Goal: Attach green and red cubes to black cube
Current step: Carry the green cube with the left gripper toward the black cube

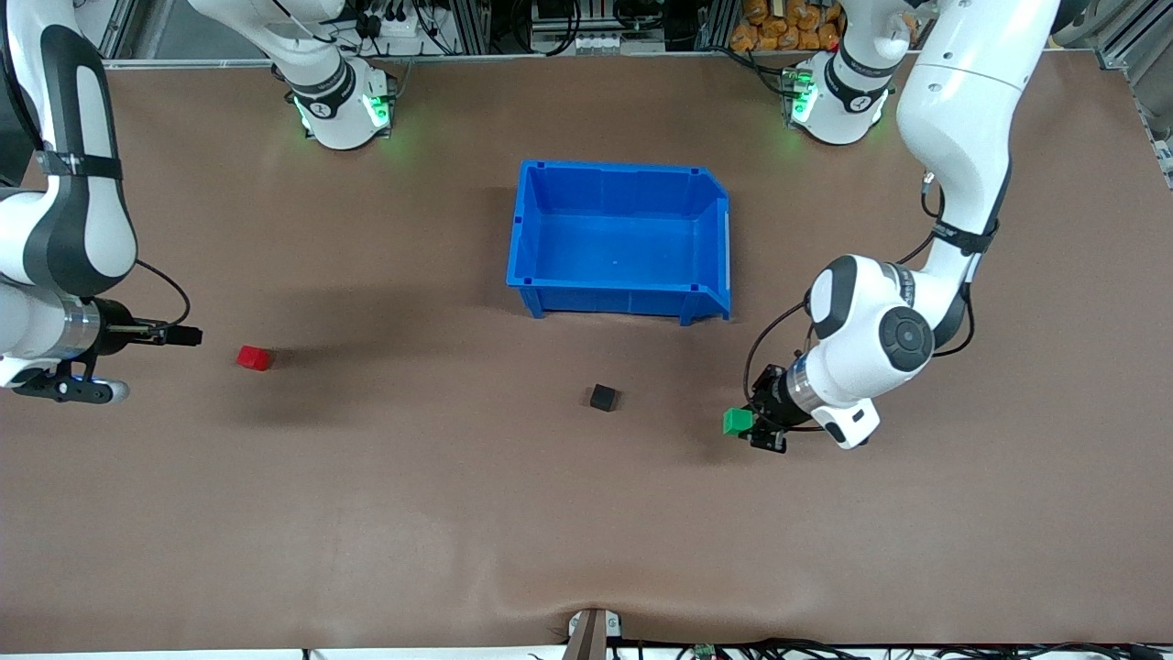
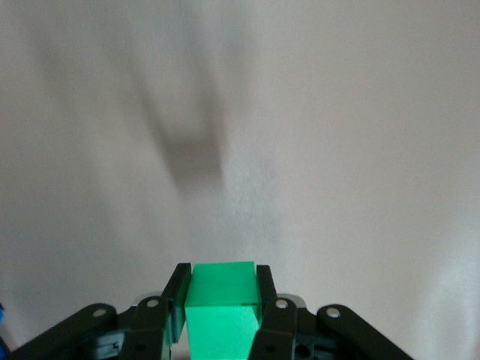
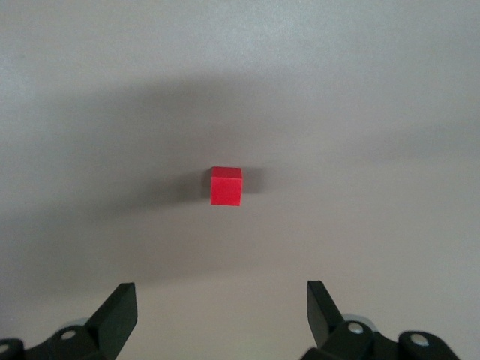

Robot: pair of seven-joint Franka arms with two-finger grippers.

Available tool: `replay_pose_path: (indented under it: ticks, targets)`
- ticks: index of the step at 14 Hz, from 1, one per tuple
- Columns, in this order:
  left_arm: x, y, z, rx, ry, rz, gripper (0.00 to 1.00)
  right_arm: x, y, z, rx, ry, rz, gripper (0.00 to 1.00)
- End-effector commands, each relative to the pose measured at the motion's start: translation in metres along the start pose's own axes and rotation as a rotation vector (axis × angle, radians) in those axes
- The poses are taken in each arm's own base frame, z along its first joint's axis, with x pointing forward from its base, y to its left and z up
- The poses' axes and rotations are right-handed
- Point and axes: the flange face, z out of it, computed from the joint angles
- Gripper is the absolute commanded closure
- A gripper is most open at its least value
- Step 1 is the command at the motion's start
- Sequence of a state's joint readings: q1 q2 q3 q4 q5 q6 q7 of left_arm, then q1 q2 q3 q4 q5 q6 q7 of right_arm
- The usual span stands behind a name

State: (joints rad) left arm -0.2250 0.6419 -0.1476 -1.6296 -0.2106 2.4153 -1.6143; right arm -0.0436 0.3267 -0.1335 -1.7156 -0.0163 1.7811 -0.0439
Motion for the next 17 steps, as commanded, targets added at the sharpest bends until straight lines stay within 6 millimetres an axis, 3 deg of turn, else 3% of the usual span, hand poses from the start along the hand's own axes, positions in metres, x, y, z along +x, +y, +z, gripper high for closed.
replay_pose_path:
  ticks: [1, 5, 7, 15, 17]
  targets:
    - [-0.029, 0.011, 0.005, -0.003, -0.011, -0.046, 1.00, 0.001, 0.002, 0.006, 0.021, 0.001, 0.000, 0.00]
    - [-0.049, 0.019, 0.010, 0.027, -0.016, -0.118, 1.00, 0.008, 0.001, 0.015, 0.036, 0.008, 0.006, 0.00]
    - [-0.071, 0.021, 0.017, 0.040, -0.016, -0.114, 1.00, 0.012, 0.002, 0.021, 0.038, 0.006, 0.008, 0.00]
    - [-0.126, -0.002, 0.079, 0.071, 0.068, -0.069, 1.00, 0.019, 0.001, 0.047, 0.034, 0.022, 0.008, 0.00]
    - [-0.130, -0.007, 0.087, 0.080, 0.073, -0.067, 1.00, 0.020, 0.002, 0.050, 0.034, 0.017, 0.009, 0.00]
